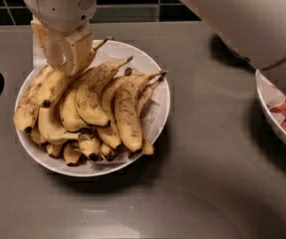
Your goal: Pick banana from white bowl
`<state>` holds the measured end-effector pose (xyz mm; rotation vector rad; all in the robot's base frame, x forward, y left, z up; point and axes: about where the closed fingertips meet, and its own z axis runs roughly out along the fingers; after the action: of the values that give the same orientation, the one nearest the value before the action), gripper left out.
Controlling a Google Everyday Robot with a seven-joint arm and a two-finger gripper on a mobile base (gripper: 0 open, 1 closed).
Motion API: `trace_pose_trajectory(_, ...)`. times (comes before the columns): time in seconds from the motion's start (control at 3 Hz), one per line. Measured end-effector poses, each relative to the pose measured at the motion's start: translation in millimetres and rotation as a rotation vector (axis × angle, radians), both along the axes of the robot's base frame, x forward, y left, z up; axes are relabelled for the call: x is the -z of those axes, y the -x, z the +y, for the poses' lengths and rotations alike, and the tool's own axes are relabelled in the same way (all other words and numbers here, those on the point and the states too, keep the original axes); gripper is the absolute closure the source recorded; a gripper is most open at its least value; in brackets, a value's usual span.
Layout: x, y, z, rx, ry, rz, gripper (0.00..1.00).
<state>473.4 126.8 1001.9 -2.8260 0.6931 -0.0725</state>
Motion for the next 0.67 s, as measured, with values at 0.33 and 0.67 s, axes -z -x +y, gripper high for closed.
trace_pose_trajectory(0.33, 0.0, 0.0, 0.0, 0.000, 0.000, 0.000, 0.96)
trace_pose_trajectory(0.67, 0.0, 0.0, 0.0, 0.000, 0.000, 0.000, 1.00)
